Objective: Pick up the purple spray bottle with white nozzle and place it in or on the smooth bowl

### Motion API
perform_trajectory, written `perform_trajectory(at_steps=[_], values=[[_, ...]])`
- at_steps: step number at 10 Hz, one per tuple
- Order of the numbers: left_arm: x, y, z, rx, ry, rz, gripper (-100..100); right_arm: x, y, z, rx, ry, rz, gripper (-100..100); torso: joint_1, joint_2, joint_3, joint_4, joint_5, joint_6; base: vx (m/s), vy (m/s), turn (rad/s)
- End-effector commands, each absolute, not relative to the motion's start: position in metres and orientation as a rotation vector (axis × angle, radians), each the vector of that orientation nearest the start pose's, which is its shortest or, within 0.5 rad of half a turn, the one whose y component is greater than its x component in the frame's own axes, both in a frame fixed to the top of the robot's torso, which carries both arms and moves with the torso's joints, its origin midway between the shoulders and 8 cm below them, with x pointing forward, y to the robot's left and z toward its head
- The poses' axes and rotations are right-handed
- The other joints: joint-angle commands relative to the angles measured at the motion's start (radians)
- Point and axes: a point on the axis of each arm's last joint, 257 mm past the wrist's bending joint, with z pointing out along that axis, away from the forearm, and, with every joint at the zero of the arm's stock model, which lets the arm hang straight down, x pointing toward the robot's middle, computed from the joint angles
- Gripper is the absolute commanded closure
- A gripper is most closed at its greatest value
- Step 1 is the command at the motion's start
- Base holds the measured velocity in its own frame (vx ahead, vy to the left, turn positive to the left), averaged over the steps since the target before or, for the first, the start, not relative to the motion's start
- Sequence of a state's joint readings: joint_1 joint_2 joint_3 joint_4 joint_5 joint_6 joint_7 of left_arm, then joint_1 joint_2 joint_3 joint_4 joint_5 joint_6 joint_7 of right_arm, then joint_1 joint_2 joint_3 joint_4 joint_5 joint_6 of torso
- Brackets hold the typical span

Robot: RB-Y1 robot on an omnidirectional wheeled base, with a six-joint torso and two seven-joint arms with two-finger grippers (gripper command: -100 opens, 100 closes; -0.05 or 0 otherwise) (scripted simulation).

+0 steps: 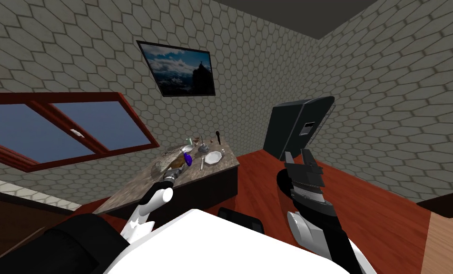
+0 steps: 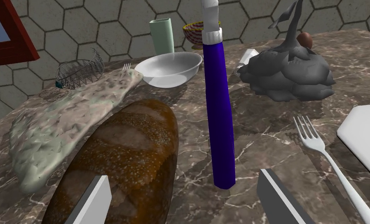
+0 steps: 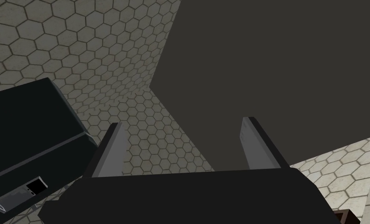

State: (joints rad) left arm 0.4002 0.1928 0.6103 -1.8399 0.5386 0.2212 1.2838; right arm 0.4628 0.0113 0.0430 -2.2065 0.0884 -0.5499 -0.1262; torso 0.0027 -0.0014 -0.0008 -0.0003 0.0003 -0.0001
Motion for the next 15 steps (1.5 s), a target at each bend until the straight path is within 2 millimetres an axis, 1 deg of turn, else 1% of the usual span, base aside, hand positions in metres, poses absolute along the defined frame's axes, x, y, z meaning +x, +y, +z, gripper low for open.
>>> perform_trajectory(at_steps=[1, 4, 6, 7, 8, 9, 10, 14, 15], values=[[0.3217, 0.5997, -0.2290, -2.034, -0.560, -1.683, -100, 0.3560, -0.2510, 0.0127, 0.654, 0.621, 1.427, 0, 0.000, 0.000, 0.000, 0.000, 0.000, 0.000, 0.027, 0.035, -0.154], [0.3254, 0.5991, -0.2282, -2.046, -0.642, -1.728, -100, 0.3560, -0.2510, 0.0127, 0.654, 0.621, 1.427, 0, 0.002, 0.000, 0.000, 0.000, 0.000, 0.000, 0.026, 0.076, -0.167], [0.3304, 0.5945, -0.2269, -2.050, -0.666, -1.755, -100, 0.3560, -0.2511, 0.0127, 0.654, 0.622, 1.427, 0, 0.005, -0.003, -0.002, -0.001, 0.001, 0.000, 0.099, 0.134, -0.179], [0.3288, 0.5956, -0.2280, -2.049, -0.659, -1.746, -100, 0.3559, -0.2511, 0.0126, 0.654, 0.622, 1.426, 0, 0.007, -0.005, -0.003, -0.001, 0.002, 0.000, 0.051, 0.076, -0.027], [0.3292, 0.5954, -0.2277, -2.049, -0.661, -1.749, 0, 0.3559, -0.2511, 0.0126, 0.654, 0.622, 1.426, 0, 0.003, -0.003, -0.002, -0.001, 0.001, -0.001, 0.008, 0.014, 0.001], [0.3292, 0.5955, -0.2276, -2.049, -0.660, -1.749, -100, 0.3560, -0.2511, 0.0127, 0.654, 0.621, 1.427, 0, -0.001, 0.000, 0.000, 0.000, 0.000, -0.001, 0.004, 0.006, -0.001], [0.3292, 0.5955, -0.2276, -2.049, -0.660, -1.749, 100, 0.3560, -0.2511, 0.0127, 0.654, 0.621, 1.427, 0, -0.002, 0.001, 0.000, 0.000, 0.000, -0.001, 0.000, 0.000, 0.000], [0.3291, 0.5958, -0.2273, -2.048, -0.660, -1.749, 100, 0.3560, -0.2510, 0.0127, 0.654, 0.621, 1.427, 0, -0.003, 0.001, 0.001, 0.000, 0.000, 0.000, 0.000, 0.000, 0.000], [0.3291, 0.5957, -0.2274, -2.048, -0.660, -1.749, 0, 0.3560, -0.2510, 0.0127, 0.654, 0.621, 1.427, 0, -0.003, 0.001, 0.001, 0.000, 0.000, 0.000, 0.000, 0.000, 0.000]])
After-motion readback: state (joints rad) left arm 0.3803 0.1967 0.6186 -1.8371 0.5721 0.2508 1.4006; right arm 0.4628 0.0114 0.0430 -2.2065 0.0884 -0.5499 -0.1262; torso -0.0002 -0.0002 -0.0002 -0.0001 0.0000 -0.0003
